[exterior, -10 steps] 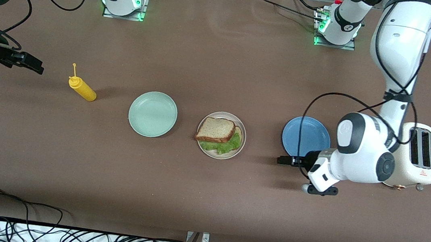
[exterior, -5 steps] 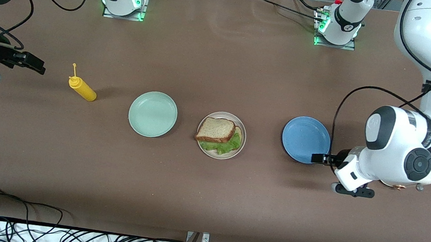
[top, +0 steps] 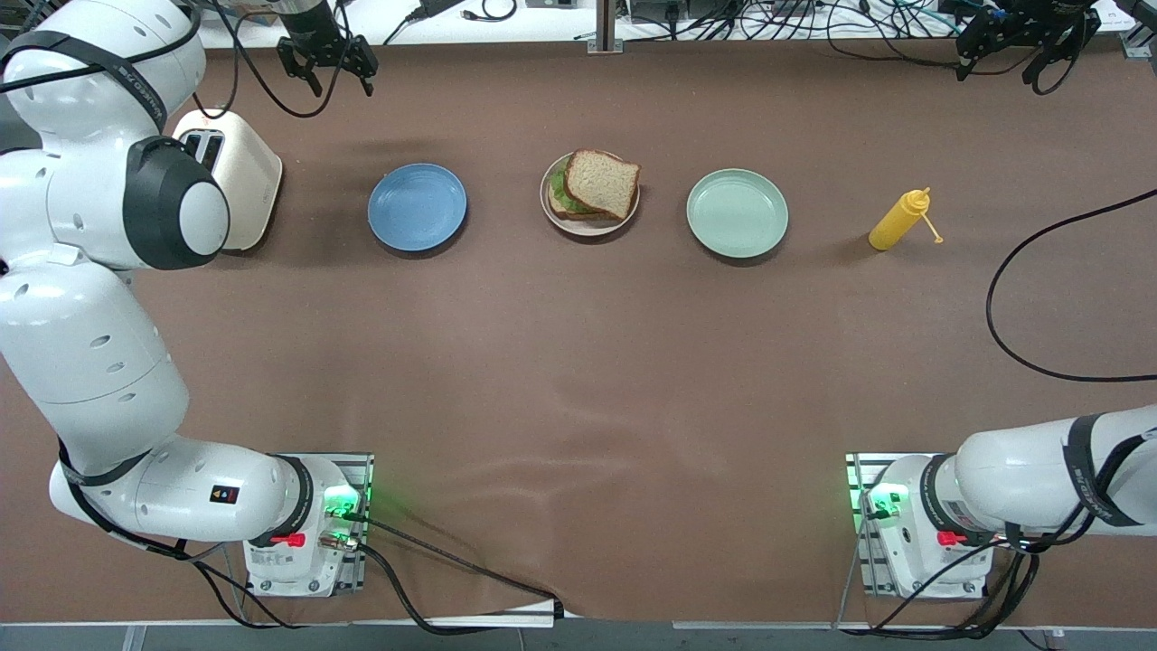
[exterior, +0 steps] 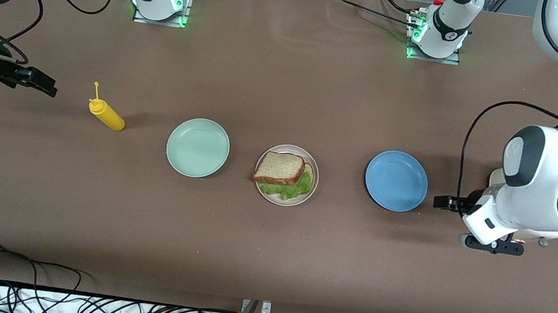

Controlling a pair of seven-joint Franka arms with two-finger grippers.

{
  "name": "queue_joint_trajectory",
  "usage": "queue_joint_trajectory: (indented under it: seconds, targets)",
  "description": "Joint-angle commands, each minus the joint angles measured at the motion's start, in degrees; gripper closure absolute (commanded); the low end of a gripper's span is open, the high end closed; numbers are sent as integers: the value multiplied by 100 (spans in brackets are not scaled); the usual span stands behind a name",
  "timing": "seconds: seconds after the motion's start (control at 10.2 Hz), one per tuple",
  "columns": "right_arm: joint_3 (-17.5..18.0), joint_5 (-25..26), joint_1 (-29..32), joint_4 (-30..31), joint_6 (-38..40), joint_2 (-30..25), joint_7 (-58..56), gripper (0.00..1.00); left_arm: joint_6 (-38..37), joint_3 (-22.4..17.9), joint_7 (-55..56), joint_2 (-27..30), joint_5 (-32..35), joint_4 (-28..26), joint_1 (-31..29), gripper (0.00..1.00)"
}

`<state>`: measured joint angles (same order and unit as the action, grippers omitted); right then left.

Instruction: Make sandwich on beige plate with both arms

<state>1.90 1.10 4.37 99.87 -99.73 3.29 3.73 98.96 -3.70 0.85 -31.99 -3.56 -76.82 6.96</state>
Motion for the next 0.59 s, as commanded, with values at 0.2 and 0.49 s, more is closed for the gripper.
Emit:
queue_joint_trajectory:
  seconds: [0.2,0.49]
  targets:
    - [30,48,-59,-144,6,40,128,0,-639,36,-242,631,330,-131,-11,0]
    - [30,48,-67,-152,6,40,128,0,-1263,45,-260,1114,478,-140,-11,0]
